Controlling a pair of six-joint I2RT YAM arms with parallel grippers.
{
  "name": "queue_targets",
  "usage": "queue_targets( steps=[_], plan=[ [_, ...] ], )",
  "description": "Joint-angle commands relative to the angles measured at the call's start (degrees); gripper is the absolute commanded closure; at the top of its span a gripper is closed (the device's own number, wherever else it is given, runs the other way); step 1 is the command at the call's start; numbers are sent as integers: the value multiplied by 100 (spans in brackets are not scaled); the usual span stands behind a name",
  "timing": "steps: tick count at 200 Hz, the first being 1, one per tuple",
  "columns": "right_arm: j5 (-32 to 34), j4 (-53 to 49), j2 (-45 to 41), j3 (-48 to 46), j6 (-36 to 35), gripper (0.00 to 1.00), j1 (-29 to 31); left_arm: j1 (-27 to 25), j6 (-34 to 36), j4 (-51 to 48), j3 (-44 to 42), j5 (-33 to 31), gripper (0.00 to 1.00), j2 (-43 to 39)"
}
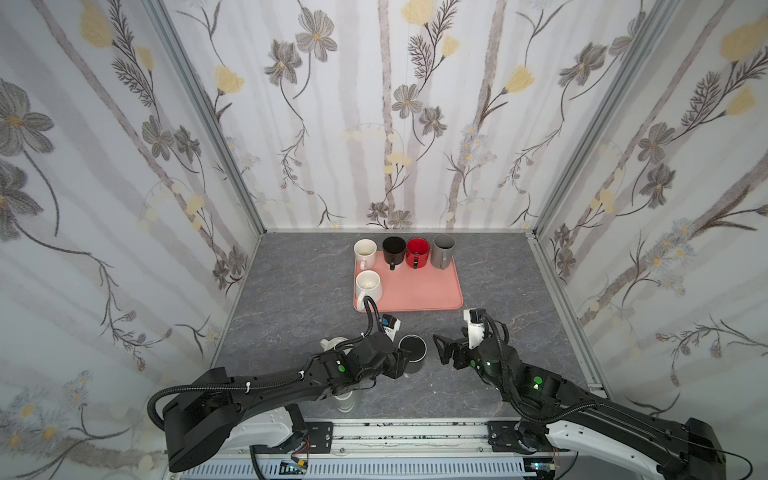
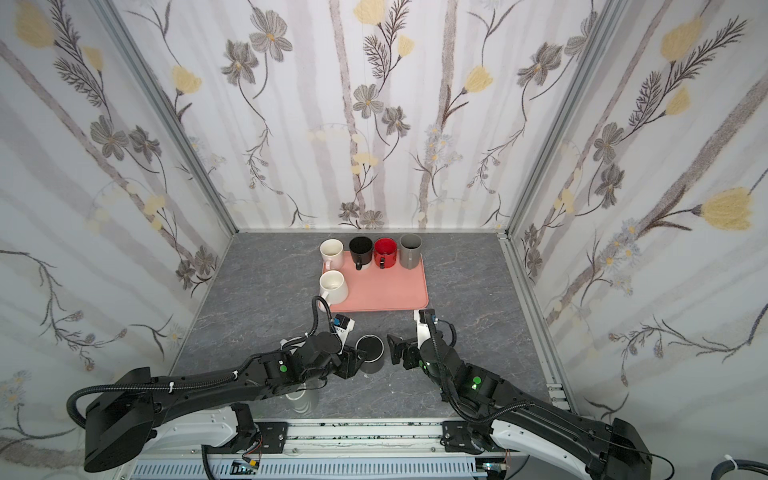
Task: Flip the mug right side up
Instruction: 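Lower the left gripper onto the upside-down black mug while the right gripper approaches, then close the left gripper on the black mug's handle and lift it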
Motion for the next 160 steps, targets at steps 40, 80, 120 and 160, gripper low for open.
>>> queue_targets(
  steps=[40, 80, 120, 160],
  plan=[
    [-26, 163, -27, -79, -45, 0, -98, -680, 56, -564, 49, -1114, 42, -177],
    [-77, 192, -73, -136, -41, 0, -151, -1069, 83, -767, 158, -1717, 33, -459],
    [-113, 200, -80, -150, -55, 0, -186, -1160, -12, -1028, 180, -1569, 47, -942],
    [-129, 211, -128, -172, -78, 0, -208, -1160, -94, -1199, 13, -786, 42, -945]
  ],
)
